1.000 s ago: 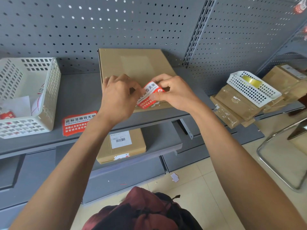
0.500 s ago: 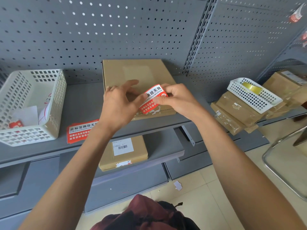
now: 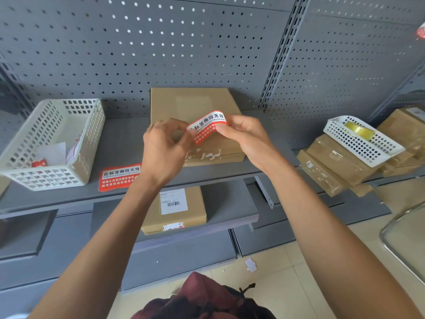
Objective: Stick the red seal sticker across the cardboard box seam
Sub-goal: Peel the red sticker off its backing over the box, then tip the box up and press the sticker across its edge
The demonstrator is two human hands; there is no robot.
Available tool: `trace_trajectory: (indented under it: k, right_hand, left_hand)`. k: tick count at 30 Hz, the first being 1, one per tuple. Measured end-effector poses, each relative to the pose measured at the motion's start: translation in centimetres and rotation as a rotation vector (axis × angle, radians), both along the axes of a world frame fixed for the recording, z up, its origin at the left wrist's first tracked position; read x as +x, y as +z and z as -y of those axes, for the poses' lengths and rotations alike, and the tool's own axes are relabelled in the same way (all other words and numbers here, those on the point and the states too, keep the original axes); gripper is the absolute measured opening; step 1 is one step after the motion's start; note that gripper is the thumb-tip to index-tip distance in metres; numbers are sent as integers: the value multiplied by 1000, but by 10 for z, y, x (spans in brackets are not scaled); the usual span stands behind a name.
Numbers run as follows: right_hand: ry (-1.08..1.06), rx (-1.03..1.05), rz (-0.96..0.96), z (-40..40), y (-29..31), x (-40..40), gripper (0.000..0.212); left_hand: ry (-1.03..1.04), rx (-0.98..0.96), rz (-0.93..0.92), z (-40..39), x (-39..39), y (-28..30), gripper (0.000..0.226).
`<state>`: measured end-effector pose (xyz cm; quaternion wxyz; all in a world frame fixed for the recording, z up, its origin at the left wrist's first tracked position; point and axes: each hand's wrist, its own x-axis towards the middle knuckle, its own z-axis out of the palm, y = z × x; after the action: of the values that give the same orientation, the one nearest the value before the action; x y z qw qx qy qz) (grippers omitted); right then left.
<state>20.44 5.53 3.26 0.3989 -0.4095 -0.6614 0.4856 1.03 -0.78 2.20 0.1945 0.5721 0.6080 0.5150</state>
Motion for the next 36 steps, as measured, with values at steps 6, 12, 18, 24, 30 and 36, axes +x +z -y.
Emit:
trace_trajectory:
  k: [6, 12, 18, 24, 30, 36]
  right_hand:
    - [-68, 37, -57, 14, 0, 2, 19]
    - [-196, 139, -92, 16, -4, 16, 20]
    - [-211, 174, -80, 23, -6, 25, 6]
    - [-228, 160, -84, 35, -24, 29, 11]
    - [-285, 218, -24, 42, -31, 34, 2]
    - [-281, 206, 37, 56, -37, 30, 11]
  left_hand:
    - [56, 33, -50, 9, 16, 7, 14]
    - [48, -26, -86, 13, 23, 0, 12]
    - [85, 28, -72, 25, 29, -1, 8]
    - [211, 156, 71, 33, 42, -4, 12]
    - [268, 71, 80, 39, 46, -13, 5]
    - [383, 7, 150, 51, 55, -32, 4]
